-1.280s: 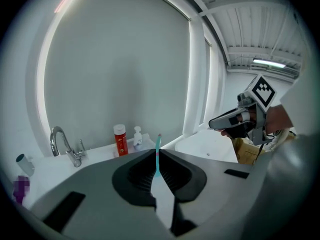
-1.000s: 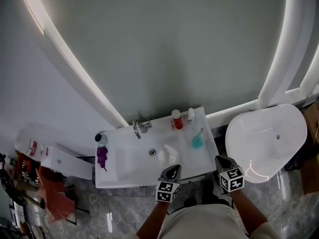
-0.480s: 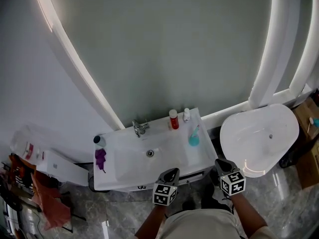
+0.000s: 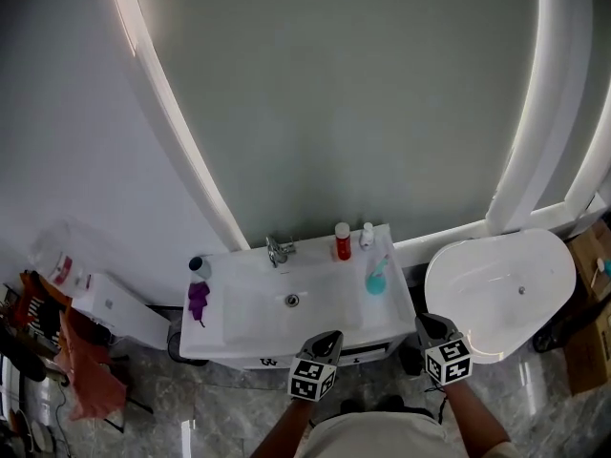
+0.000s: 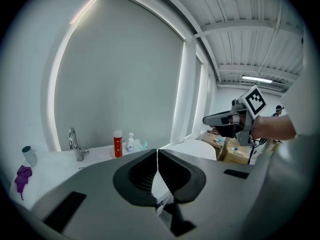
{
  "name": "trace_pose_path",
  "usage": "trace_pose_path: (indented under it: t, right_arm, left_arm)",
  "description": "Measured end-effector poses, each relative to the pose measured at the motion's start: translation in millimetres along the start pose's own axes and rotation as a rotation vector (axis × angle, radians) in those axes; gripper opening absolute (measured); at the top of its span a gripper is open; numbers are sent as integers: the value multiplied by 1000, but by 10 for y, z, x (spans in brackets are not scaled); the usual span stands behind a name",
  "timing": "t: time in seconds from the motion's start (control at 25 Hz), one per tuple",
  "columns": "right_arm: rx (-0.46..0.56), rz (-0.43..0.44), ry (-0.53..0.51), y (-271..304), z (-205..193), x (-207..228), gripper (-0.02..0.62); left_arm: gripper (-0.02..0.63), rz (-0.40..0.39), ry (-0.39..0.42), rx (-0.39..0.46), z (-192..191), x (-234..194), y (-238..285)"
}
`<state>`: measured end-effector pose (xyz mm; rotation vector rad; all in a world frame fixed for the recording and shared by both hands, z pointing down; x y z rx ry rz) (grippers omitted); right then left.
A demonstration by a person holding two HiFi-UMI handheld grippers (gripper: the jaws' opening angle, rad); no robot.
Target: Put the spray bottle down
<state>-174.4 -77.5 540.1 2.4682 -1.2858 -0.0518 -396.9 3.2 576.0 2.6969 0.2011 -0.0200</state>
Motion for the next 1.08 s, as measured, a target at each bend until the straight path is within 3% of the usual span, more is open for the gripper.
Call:
trace_pose_path:
  t: [0.56,1.08]
  right_arm:
    - [28,86,-36,-84,132,246,11]
    - [36,98,-24,-220,74,465,11]
  left_arm:
    - [12,64,-21,31,262,255,22]
    - [12,80,-51,40,282,455,105]
Point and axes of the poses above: the fingertips, and each gripper's own axes: y forward along the fingers, x to its right, z out of its top, the point moved 4 cm from there along -y, backward along the fingers, and after that the axes turned 10 degrees about z, right-handed, at the moved point
